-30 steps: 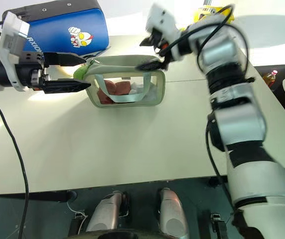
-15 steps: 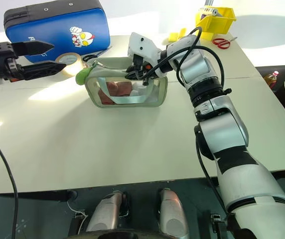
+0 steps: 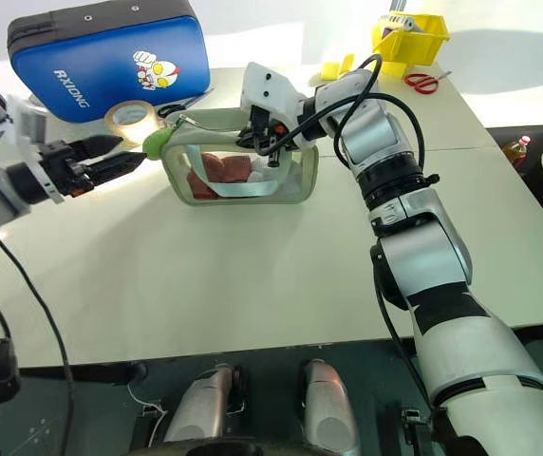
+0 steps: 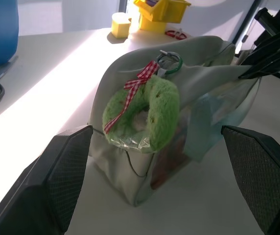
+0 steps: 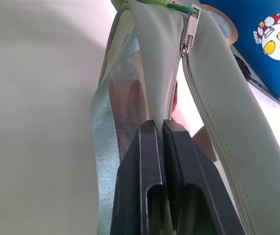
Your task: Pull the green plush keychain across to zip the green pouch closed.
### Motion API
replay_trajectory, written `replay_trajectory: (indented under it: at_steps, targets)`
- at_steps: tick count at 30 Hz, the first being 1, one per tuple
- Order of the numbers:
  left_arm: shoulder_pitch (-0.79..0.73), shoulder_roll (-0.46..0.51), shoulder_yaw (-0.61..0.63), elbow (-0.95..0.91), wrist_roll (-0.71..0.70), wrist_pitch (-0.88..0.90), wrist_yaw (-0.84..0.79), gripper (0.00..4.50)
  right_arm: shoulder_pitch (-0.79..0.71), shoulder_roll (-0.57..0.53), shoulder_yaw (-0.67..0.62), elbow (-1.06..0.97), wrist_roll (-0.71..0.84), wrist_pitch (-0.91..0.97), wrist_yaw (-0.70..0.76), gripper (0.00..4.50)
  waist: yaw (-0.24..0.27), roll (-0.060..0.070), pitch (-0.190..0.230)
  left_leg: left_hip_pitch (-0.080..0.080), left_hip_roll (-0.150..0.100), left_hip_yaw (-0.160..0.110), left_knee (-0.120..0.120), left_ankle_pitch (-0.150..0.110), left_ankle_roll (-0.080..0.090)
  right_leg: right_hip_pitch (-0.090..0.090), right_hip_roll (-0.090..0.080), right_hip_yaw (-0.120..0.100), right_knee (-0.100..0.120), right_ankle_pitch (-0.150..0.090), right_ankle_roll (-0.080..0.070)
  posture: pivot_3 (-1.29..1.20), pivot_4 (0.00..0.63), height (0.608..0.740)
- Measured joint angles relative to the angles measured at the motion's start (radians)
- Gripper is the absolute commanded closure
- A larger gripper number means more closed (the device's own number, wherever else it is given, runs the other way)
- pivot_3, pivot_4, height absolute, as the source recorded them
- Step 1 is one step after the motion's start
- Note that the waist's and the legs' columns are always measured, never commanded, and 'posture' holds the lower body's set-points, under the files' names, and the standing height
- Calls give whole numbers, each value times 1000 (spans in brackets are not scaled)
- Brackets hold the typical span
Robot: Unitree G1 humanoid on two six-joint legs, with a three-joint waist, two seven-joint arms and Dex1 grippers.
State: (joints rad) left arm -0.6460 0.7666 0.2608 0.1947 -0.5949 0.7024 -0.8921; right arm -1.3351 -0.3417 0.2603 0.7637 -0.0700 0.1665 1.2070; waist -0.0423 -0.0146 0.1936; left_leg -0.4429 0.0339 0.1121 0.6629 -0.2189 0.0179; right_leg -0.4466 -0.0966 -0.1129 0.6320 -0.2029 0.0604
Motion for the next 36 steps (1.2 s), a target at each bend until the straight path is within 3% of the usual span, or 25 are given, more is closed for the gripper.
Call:
replay_trajectory:
  at_steps: [3,10,21,29,32,36]
  targets:
    - [-41,-28,-13,66,38,-61,12,872,2,1,1,-11,0,6,-2,4500,0,0,0,0,0,0,0,-1,1,0,0,0,0,0,0,0,150,740]
    - [-107,-42,-16,113,48,-93,12,4420,6,1,1,-13,0,21,-13,4500,0,0,0,0,0,0,0,-1,2,0,0,0,0,0,0,0,150,740]
    - [-292,-52,-87,124,91,-131,-35,4420,6,2,1,-12,-2,24,-36,4500,1,0,0,0,0,0,0,-2,3,1,0,0,0,0,0,0,150,740]
    - [-306,-157,-314,130,273,-311,-96,4420,9,8,1,-13,-1,26,-50,4500,-2,0,0,0,0,2,0,-2,3,0,0,0,0,0,0,0,150,740]
    - [-306,-151,-327,141,304,-345,-125,3610,13,8,1,-17,0,29,-53,4500,-2,0,0,0,0,1,0,-2,3,0,1,0,0,0,0,0,150,740]
    - [-321,-119,-325,164,311,-348,-157,1707,13,5,1,-21,0,35,-57,4500,0,0,0,0,0,1,0,-2,3,0,0,0,0,0,0,0,150,740]
